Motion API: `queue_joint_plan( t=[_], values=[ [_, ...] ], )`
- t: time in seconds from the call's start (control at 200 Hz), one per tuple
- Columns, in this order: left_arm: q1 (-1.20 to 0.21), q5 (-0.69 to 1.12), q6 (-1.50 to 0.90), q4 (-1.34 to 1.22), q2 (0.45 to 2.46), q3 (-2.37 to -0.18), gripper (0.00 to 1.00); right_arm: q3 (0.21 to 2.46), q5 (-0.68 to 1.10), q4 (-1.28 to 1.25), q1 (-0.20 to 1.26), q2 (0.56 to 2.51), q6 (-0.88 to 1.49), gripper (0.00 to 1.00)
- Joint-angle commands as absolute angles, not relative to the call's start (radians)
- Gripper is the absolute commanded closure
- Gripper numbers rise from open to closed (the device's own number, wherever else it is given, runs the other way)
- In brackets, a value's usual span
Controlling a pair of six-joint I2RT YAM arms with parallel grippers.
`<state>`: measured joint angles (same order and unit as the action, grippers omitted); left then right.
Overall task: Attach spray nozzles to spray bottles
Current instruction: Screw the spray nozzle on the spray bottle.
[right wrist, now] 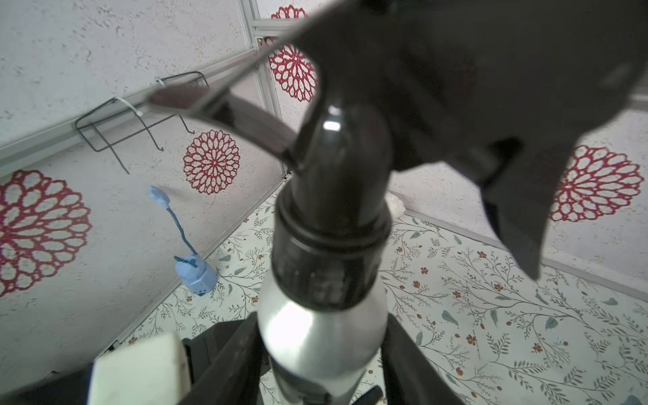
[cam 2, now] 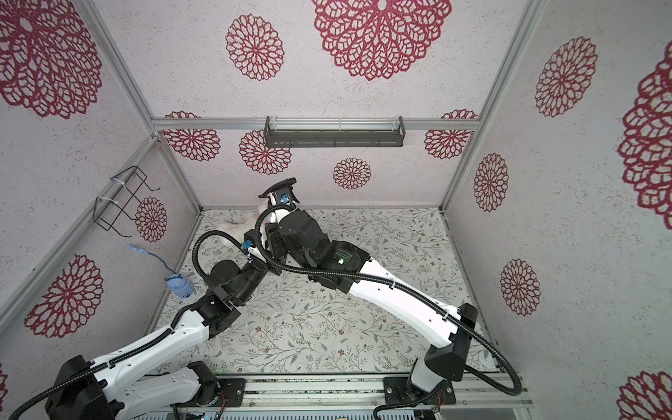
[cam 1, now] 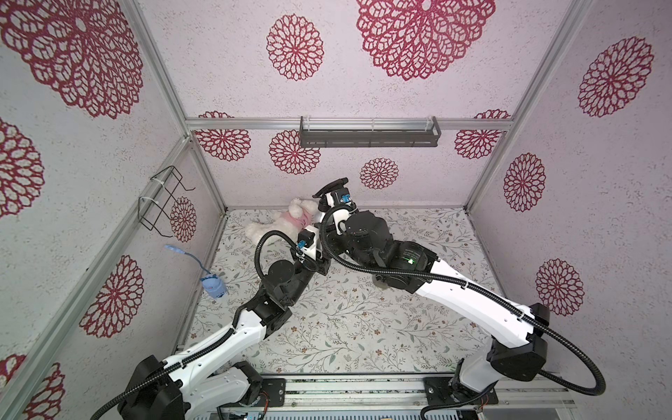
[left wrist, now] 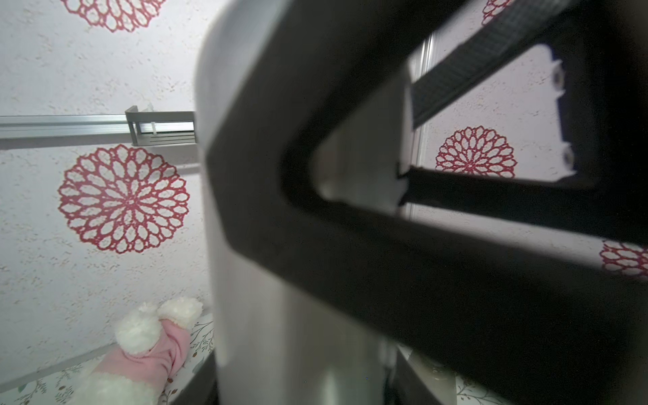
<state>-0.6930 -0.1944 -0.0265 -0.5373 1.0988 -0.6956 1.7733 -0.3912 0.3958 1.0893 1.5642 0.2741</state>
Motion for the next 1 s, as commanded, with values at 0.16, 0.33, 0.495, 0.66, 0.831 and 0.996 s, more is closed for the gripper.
queue_joint_plan(
  t=[0.16, 0.33, 0.495, 0.66, 0.831, 0.996],
  values=[
    [-0.678, -0.123, -0.009, -0.618, 1.081, -0.722, 0.83, 1.637, -0.274, 0.421, 1.113, 1.384, 0.272, 0.46],
    [-0.672, -0.103, -0.016, -0.619, 1.069, -0.713, 0.83, 1.594, -0.253, 0.422, 1.089, 1.305, 0.252, 0.44],
    [-0.666, -0.093, -0.022, -0.622, 1.057, -0.701, 0.83, 1.519, -0.154, 0.392, 1.052, 1.203, 0.213, 0.39],
    [-0.662, -0.064, -0.026, -0.625, 1.053, -0.695, 0.83, 1.42, -0.007, 0.317, 0.935, 1.116, 0.178, 0.34],
    [-0.66, -0.001, -0.027, -0.618, 1.05, -0.691, 0.83, 1.407, 0.235, 0.259, 0.784, 1.104, 0.097, 0.24],
    [-0.66, 0.075, -0.043, -0.603, 1.037, -0.689, 0.83, 1.518, 0.467, 0.273, 0.704, 1.173, -0.005, 0.13]
  ],
)
